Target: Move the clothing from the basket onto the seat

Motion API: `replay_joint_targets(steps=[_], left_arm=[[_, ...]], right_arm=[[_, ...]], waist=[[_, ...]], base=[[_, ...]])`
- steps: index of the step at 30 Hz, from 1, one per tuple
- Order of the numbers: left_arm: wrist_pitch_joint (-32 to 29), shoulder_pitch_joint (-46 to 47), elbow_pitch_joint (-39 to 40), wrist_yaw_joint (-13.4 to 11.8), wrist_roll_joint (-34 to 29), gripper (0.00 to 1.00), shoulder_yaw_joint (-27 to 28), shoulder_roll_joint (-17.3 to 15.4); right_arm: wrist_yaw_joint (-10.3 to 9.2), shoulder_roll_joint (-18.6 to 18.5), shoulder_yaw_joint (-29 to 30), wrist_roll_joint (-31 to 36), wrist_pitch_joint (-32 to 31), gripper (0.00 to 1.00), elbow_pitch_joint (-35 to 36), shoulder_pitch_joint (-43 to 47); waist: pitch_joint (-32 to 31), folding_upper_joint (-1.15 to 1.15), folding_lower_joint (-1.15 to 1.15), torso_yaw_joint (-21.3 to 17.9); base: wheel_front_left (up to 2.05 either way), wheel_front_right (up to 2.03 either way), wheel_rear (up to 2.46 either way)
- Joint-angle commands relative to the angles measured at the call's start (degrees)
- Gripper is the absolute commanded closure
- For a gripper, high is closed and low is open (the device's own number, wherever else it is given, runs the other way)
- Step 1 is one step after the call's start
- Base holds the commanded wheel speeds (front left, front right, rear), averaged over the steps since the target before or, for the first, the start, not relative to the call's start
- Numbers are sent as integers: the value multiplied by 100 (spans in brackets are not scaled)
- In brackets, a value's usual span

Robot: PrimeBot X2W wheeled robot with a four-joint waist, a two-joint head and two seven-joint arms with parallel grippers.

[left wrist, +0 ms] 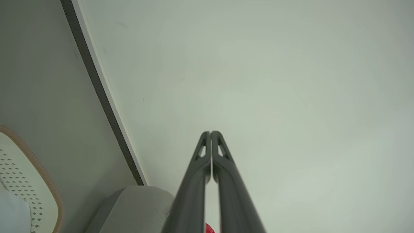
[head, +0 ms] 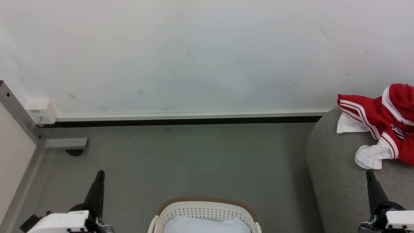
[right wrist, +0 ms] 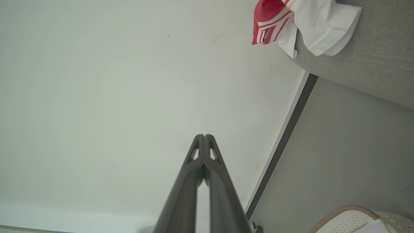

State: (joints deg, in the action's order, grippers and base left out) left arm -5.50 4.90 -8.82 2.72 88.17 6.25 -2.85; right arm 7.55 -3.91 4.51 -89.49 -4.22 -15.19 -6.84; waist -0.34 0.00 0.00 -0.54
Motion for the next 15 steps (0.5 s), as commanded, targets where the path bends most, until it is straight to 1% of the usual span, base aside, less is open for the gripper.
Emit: replay_joint_targets(steps=[1,9,15], left_arm=[[-41,91,6,-8,176,100,28,-15],[-112,135,-3,-20,462,100,55,-7],[-116,133,-4,-21,454,100,52,-7]], right_arm=[[-11,-64,26,-146,-46,100,20,-65],[-12,-92,17,-501,-94,100,29,-103],[-12,-101,-11,-524,-67,100,27,-93]], waist=[[3,0,0,9],[16,0,0,49],[17,0,0,51]], base=[[0,0,0],[0,0,0],[0,0,0]])
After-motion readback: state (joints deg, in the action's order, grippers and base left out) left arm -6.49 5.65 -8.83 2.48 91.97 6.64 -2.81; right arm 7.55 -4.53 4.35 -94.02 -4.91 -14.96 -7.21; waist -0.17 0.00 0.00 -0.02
